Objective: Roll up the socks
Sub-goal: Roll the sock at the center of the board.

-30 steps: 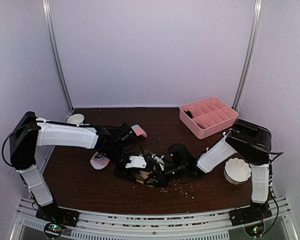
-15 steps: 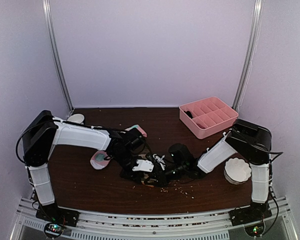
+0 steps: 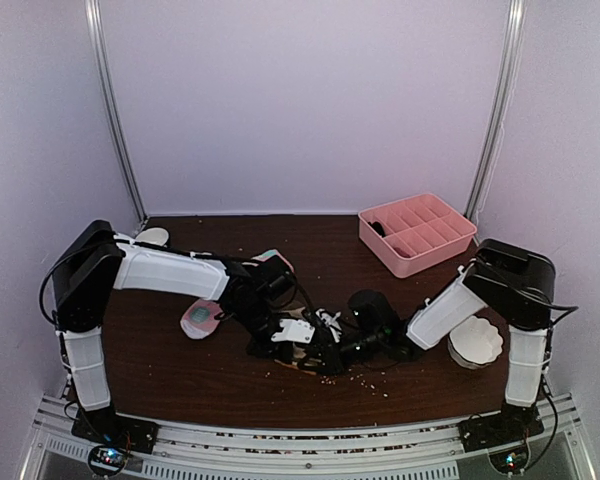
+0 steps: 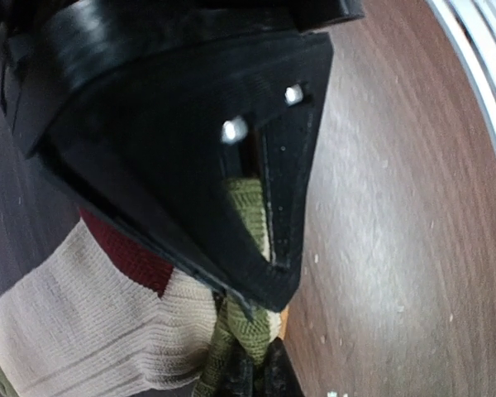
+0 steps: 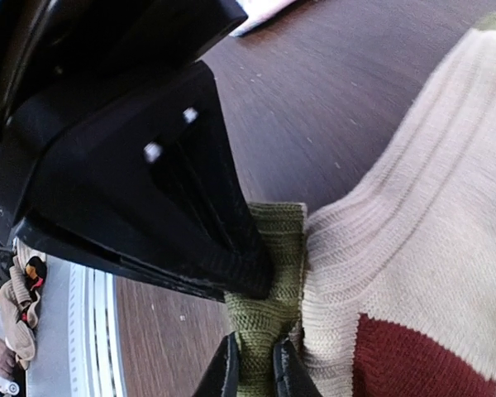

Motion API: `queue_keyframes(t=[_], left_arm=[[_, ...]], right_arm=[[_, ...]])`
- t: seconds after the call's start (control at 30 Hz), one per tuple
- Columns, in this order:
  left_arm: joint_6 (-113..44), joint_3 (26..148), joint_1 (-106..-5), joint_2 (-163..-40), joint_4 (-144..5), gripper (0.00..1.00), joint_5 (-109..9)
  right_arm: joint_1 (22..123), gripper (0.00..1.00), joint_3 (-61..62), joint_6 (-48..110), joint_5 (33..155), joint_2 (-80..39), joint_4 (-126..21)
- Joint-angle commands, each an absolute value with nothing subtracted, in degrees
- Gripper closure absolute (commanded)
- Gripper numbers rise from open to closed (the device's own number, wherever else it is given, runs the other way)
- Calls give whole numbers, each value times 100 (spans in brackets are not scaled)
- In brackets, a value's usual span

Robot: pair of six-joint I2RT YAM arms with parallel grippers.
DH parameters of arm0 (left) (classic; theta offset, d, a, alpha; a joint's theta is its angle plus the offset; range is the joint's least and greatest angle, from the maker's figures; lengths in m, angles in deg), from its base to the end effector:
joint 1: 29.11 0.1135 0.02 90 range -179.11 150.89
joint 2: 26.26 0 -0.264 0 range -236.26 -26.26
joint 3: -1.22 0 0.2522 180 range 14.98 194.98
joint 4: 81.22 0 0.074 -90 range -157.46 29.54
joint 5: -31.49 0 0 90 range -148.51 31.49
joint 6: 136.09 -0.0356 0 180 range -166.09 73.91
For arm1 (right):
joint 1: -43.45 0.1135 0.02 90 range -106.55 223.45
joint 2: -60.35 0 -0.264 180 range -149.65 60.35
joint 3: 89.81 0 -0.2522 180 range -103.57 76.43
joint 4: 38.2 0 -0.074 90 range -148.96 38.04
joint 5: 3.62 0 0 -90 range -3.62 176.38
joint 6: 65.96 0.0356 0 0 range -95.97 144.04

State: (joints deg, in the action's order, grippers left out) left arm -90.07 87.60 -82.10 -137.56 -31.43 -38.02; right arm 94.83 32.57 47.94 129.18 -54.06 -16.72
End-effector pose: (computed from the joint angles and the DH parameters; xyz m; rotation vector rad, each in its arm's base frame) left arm 0.2145 -0.3053 0.1497 2.1840 1.8408 -0.5446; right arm 0.1989 0.2877 0.0850 -1.0375 2.2051 1.4955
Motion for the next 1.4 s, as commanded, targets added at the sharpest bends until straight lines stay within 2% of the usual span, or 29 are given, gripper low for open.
queue_keyframes(t=[0.0,0.2,0.27,0.43,0.47,0.5,0.67,0.8,1.0,1.13,1.27,1.37], left_arm=[[-8845,8852,-8172,-14038,-2433,100,-3764],[-8772,8967,-8158,-14141,-2179,100,-3724],[-8794,9013,-8150,-14195,-2039,100,-3759],[-8827,9053,-8134,-14192,-1765,100,-3732],[-8832,9044,-8132,-14186,-1763,100,-3726],[-8837,9033,-8129,-14170,-1763,100,-3740],[-8857,9054,-8123,-14107,-1603,100,-3846],[-8841,9097,-8131,-14055,-1342,100,-3806],[-8881,9317,-8124,-14202,-1109,100,-3773],[-8995,10071,-8123,-14799,-395,100,-3377],[-9044,10859,-8096,-15417,363,100,-2917],[-9082,11419,-8013,-15852,868,100,-2495]], right_arm=[[9402,77,4006,4882,12024,-5015,-2177],[9401,46,4320,4930,11902,-4639,-1770],[9398,42,4408,4892,11848,-4549,-1739],[9388,38,4808,4783,11319,-3991,-1573],[9386,7,4933,4717,11167,-3851,-1537],[9384,0,5046,4615,10893,-3706,-1500],[9362,0,5356,4337,9032,-2764,-1832],[9310,0,5270,5115,7699,-2458,-2486],[8974,1,5469,4995,8291,-2682,-1753],[9399,0,5934,4291,8357,-2434,-982],[9983,19,6223,3641,8459,-2403,-764],[10462,28,6544,3213,8745,-2487,-203]])
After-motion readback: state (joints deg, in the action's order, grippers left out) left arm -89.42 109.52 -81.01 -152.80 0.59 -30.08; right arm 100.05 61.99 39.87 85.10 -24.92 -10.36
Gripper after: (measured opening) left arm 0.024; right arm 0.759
